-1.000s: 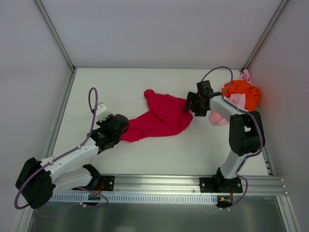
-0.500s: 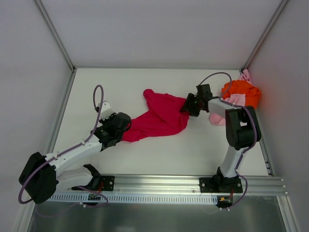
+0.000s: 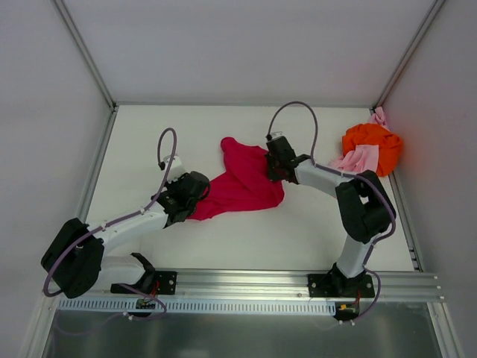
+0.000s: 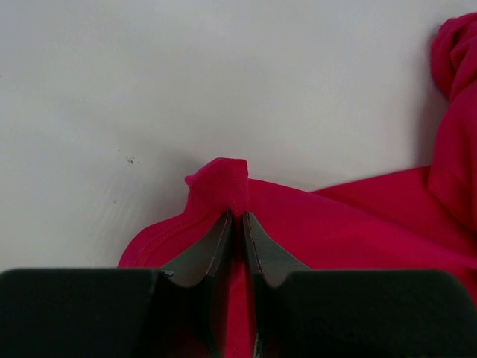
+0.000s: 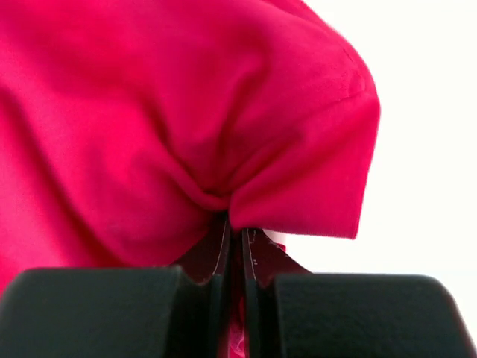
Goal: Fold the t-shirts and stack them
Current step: Flatten out the tshirt
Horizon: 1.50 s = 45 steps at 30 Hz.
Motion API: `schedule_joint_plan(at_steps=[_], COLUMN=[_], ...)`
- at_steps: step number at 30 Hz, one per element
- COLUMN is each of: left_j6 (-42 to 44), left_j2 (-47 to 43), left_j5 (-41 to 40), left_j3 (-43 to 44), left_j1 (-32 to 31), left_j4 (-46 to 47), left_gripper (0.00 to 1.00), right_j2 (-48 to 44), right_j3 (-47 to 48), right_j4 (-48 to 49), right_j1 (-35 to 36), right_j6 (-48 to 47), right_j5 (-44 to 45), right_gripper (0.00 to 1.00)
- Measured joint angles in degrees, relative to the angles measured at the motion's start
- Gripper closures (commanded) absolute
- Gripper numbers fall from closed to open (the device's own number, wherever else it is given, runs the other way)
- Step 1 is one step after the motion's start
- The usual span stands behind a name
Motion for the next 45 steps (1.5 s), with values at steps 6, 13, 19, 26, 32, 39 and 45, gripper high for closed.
schedule_joint_plan(at_steps=[6,13,19,26,32,39,45], left_j6=[0.0,0.0,0.0,0.0,-0.2,-0.4,-0.5], left_j2=[3.1,5.0,5.0,5.1,6.1,6.6,7.0], left_j5=[0.6,1.4,1.4,1.5,1.5,1.4,1.4], left_j3=[0.0,0.0,0.0,0.0,0.0,0.0,0.0], left_j1=[0.0,-0.1,-0.1,-0.2,-1.3,-1.7,-1.7], left_j4=[1.7,3.9,5.0,5.3,5.2,5.1,5.3], left_gripper=[0.89,0.89,0.89,0.97,0.66,0.01,0.01], right_j2=[-7.4,-14.4,-17.3,-20.5,-21.2,-21.1,-21.7], right_j3=[1.1,5.7,5.6,3.1,3.1,5.0,5.4], right_j4=[0.0,2.4,7.1,16.1,23.5,26.7,25.4], right_j1=[10.8,14.8,16.7,17.3,21.0,24.0,24.0], right_j6=[-11.8,-25.3,-35.5,-44.9,-51.3,-56.6,-56.4], right_j5=[13.7,28.3,35.9,41.8,41.7,41.8,39.8], right_gripper=[0.99,0.99,0.99,0.99,0.99,0.99,0.99])
